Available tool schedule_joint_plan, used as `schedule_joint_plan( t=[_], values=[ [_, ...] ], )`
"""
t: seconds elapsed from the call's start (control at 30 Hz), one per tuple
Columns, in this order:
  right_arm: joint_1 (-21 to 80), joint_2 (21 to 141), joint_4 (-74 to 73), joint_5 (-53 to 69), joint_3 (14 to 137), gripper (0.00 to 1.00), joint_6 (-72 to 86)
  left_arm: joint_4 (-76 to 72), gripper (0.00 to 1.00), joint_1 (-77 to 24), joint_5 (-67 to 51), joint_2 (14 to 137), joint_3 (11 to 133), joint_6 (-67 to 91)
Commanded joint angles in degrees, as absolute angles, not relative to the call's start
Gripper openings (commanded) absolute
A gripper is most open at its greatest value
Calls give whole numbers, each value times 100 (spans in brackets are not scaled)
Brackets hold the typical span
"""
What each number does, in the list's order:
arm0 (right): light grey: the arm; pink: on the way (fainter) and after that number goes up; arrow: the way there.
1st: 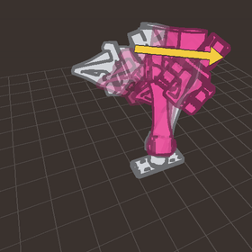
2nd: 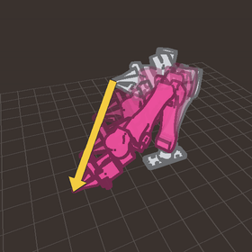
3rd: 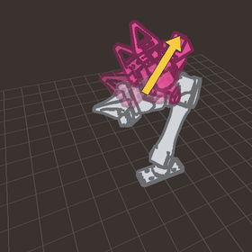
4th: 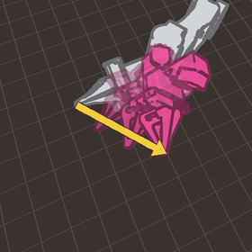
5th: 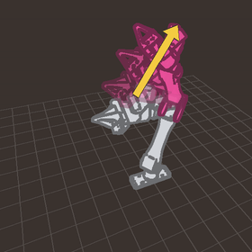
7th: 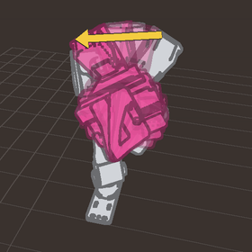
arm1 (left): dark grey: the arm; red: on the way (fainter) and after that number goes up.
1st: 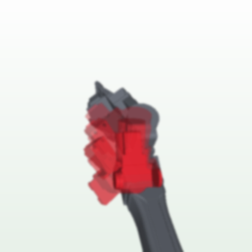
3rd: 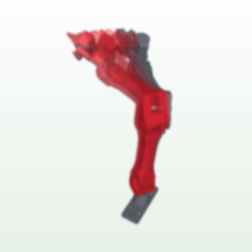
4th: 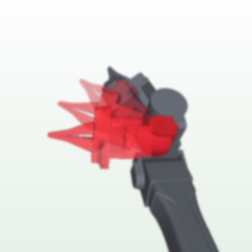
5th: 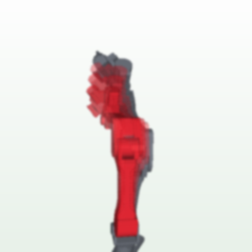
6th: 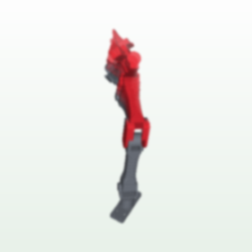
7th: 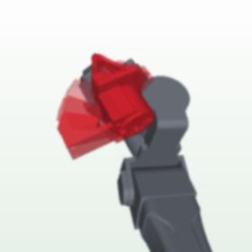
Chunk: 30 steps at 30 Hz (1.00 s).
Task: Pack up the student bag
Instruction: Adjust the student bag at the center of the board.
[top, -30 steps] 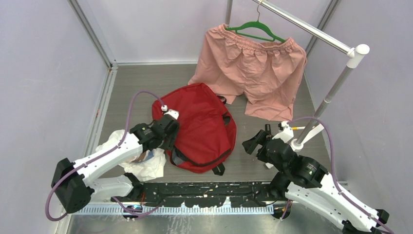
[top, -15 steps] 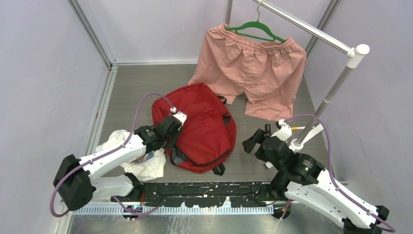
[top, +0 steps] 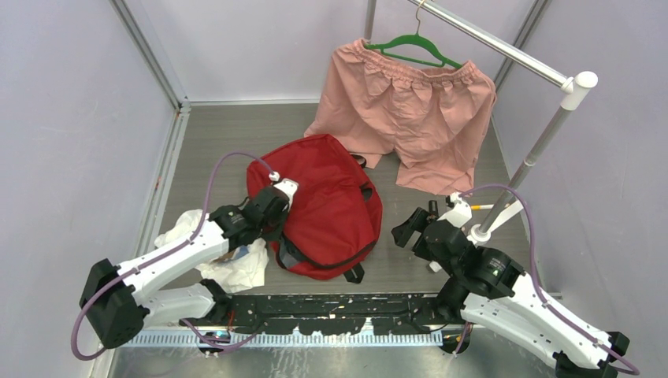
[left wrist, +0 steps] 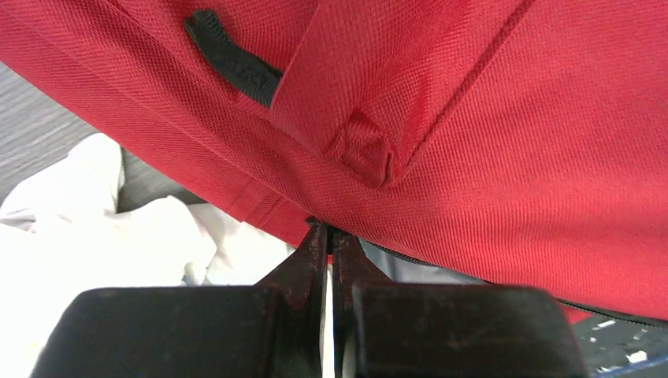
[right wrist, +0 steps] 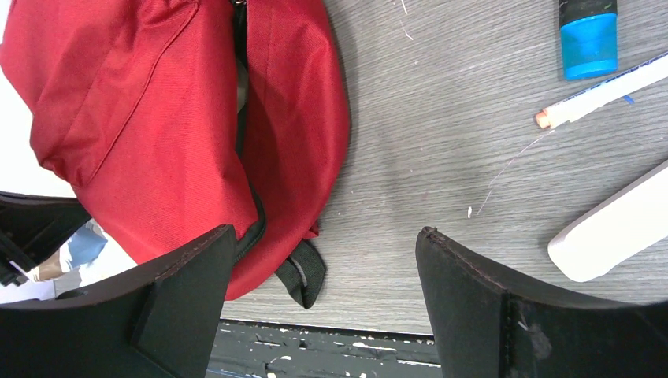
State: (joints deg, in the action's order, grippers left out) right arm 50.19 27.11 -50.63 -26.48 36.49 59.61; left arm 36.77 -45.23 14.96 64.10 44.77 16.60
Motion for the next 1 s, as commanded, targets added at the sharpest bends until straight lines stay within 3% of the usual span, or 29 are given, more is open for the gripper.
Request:
schedule_joint_plan(
  t=[0.0,0.27,0.37,0.4,0.5,0.63,0.7,0.83,0.97],
  values=[
    [5049,2830,-4776,-2760,3885,89,5944,3700,0,-4713,889,6090,4614,2413],
    [5042,2977,-4412,-2499,3811,89,5937,3441,0,-6475,959,6695,4821,3684],
    [5044,3143,-4362,-2336,3854,89,5885,3378,0,-6654,812,7085,5107,3855],
    [5048,3190,-4372,-2303,3882,89,5835,3320,4,-6656,755,7134,5167,3884],
    [5049,3286,-4439,-2146,3996,89,5631,3451,49,-6654,825,7060,5330,3996],
    [5050,3449,-4609,-1917,4081,89,5287,3933,72,-6653,1476,6501,5394,4187],
    [5050,3661,-4672,-1773,4059,89,5155,4160,75,-6525,2059,6118,5315,4420],
    [5046,4252,-4553,-1557,3875,88,5080,4096,68,-5916,2362,5504,4800,4787],
    [5041,4729,-3885,-1477,3654,77,4985,3503,62,-5100,1970,5376,4234,4732]
  ],
)
